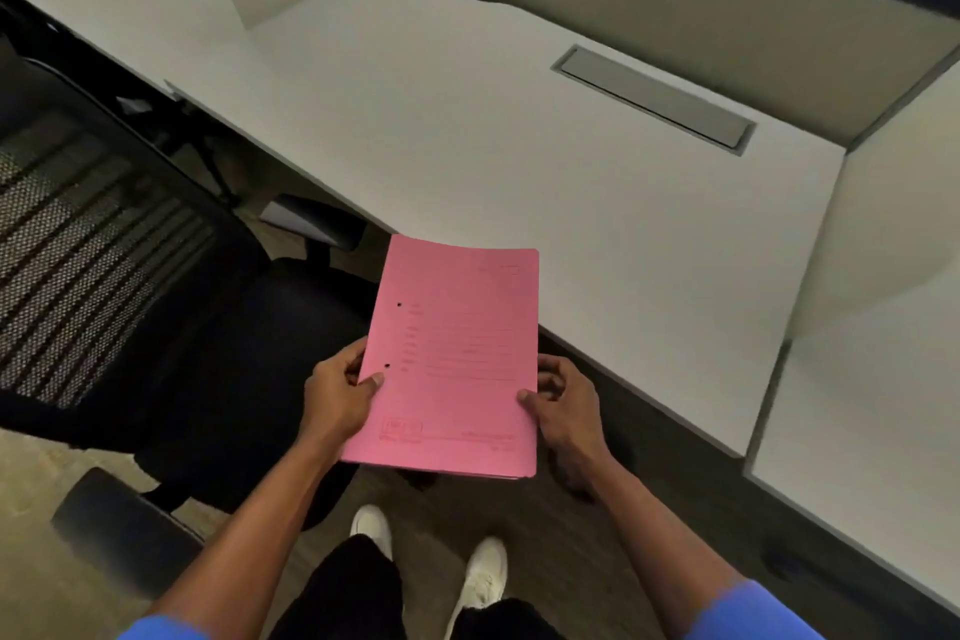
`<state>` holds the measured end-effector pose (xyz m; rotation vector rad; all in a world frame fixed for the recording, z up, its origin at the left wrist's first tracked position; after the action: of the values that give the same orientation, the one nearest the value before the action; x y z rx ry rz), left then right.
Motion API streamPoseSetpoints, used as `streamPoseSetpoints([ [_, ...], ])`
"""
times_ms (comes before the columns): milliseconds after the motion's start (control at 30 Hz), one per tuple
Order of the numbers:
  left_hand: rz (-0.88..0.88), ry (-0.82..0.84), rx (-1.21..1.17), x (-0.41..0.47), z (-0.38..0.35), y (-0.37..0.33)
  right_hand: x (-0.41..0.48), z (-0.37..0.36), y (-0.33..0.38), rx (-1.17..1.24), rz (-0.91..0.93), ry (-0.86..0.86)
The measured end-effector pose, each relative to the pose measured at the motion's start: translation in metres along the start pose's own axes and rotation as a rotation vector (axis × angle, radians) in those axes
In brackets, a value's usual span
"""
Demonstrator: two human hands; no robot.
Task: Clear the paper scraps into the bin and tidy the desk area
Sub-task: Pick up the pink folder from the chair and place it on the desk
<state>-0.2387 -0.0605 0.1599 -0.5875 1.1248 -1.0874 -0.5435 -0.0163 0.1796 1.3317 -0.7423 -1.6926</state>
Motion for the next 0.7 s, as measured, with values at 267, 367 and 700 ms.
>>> streamPoseSetpoints([
  [267,-0.056,-0.001,0.021,0.024,-0.003,-0.028,0.012,0.019,0.011,-0.018,0.029,-0.064],
  [367,-0.052,0.006,0.018,0.042,0.006,-0.035,0.026,0.014,0.024,-0.016,0.039,-0.074],
  [700,-0.079,0.055,0.06,0.134,0.067,-0.081,0.094,-0.026,0.093,-0.034,0.063,-0.152],
])
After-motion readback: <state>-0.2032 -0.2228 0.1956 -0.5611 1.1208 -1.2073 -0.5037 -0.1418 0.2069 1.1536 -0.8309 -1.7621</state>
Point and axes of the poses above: each hand's wrist, its own x-axis towards the middle knuckle, its own z-axis out of the back of the hand, y = z × x, the point moved 1 cm from there along x, towards the middle knuckle, and after that the axes turned 9 degrees about y, right-handed, at the moved point
